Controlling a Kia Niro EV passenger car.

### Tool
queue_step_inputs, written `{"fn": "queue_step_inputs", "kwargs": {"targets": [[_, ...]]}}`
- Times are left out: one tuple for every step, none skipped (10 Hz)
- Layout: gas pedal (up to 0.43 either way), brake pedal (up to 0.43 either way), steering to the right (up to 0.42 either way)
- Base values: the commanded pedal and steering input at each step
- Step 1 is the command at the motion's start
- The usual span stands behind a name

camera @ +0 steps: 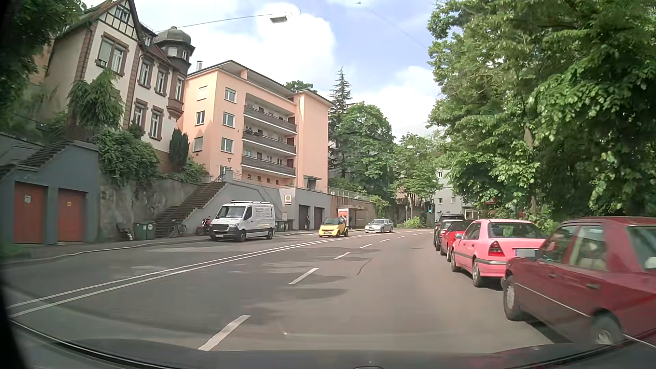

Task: Follow the waypoints while adhering to traffic rules and regulations

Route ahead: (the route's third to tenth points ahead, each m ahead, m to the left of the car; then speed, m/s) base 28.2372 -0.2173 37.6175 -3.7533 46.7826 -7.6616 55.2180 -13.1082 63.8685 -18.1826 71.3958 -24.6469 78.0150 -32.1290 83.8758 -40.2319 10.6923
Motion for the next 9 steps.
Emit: {"fn": "queue_step_inputs", "kwargs": {"targets": [[0.118,0.000,0.051],[0.118,0.000,0.051],[0.118,0.000,0.051],[0.118,0.000,0.050],[0.118,0.000,0.049],[0.118,0.000,0.046],[0.118,0.000,0.045],[0.118,0.000,0.045],[0.118,0.000,0.045]]}}
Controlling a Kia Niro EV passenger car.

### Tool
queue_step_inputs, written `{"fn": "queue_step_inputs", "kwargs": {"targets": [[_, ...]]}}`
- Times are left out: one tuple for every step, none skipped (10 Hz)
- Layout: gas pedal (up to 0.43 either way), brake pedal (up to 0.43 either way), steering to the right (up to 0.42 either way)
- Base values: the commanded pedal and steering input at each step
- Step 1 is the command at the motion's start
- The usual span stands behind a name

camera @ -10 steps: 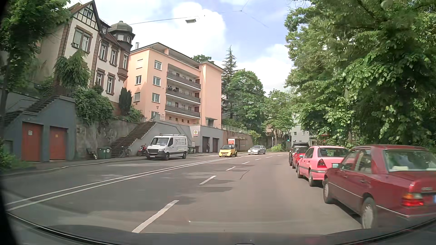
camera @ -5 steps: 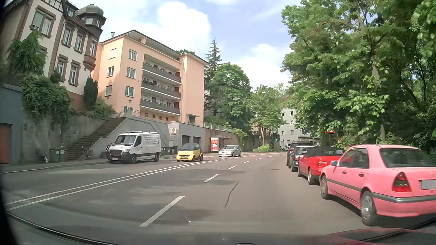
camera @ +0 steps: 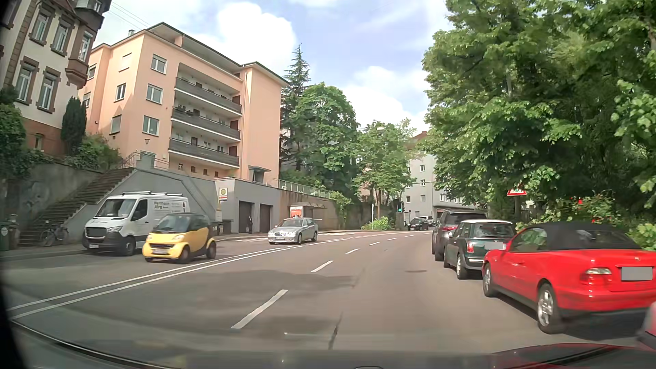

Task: Follow the waypoints while adhering to traffic rules and regulations

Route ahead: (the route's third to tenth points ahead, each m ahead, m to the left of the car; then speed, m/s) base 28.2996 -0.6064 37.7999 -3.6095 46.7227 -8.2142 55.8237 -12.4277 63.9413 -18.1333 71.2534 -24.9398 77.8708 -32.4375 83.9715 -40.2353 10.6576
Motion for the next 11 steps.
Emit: {"fn": "queue_step_inputs", "kwargs": {"targets": [[0.118,0.000,0.045],[0.118,0.000,0.045],[0.118,0.000,0.045],[0.118,0.000,0.045],[0.118,0.000,0.045],[0.118,0.000,0.045],[0.118,0.000,0.047],[0.118,0.000,0.049],[0.118,0.000,0.049],[0.118,0.000,0.051],[0.118,0.000,0.053]]}}
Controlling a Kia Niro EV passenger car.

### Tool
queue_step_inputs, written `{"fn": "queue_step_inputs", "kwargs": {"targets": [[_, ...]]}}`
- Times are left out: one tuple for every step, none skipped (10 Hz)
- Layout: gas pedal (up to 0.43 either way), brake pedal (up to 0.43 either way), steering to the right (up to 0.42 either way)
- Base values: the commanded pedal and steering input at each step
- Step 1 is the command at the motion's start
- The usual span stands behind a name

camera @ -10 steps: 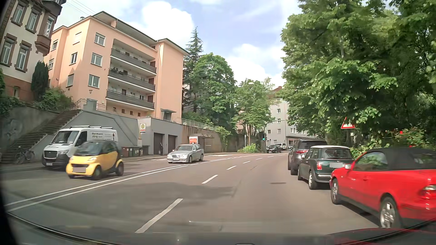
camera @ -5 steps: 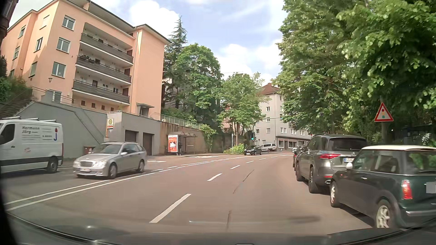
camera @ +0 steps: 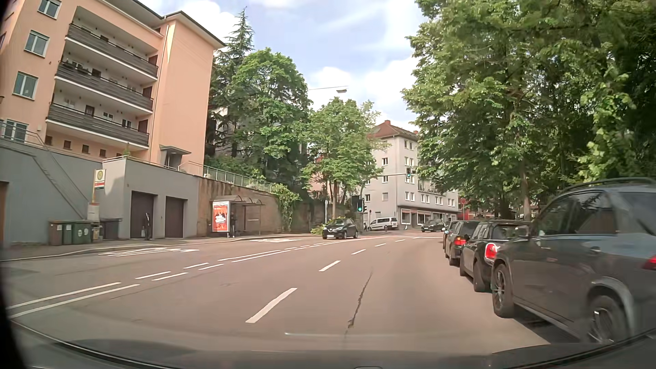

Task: Follow the waypoints while adhering to traffic rules and regulations

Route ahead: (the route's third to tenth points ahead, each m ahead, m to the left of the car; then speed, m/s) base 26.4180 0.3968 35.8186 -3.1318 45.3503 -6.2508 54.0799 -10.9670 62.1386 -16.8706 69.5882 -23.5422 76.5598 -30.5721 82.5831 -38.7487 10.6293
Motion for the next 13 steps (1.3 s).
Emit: {"fn": "queue_step_inputs", "kwargs": {"targets": [[0.118,0.000,0.055],[0.118,0.000,0.056],[0.130,0.000,0.056],[0.130,0.000,0.057],[0.130,0.000,0.057],[0.130,0.000,0.057],[0.130,0.000,0.057],[0.130,0.000,0.057],[0.130,0.000,0.056],[0.130,0.000,0.055],[0.130,0.000,0.055],[0.130,0.000,0.055],[0.130,0.000,0.055]]}}
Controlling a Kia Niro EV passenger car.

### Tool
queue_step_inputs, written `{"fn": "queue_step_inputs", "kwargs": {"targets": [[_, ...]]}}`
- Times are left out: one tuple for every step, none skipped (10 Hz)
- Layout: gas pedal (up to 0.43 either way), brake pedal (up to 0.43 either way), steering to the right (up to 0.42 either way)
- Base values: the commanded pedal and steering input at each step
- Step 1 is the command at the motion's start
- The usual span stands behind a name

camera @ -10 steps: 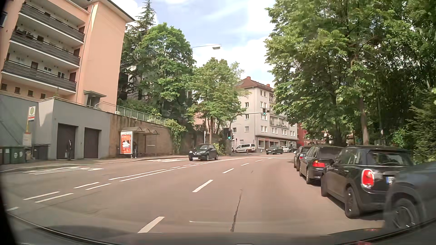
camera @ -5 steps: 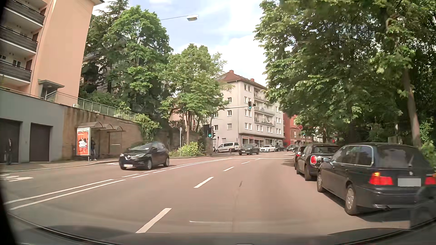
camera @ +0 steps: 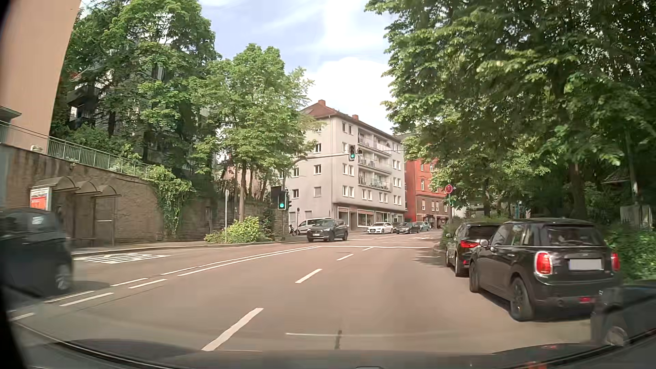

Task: Follow the waypoints while adhering to traffic rules and regulations

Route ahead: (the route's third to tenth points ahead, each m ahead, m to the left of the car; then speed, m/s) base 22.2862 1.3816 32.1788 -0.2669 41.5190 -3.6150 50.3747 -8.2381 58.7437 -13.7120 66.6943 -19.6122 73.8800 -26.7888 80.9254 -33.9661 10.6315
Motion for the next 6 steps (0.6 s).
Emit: {"fn": "queue_step_inputs", "kwargs": {"targets": [[0.130,0.000,0.055],[0.130,0.000,0.055],[0.130,0.000,0.055],[0.130,0.000,0.054],[0.130,0.000,0.053],[0.130,0.000,0.051]]}}
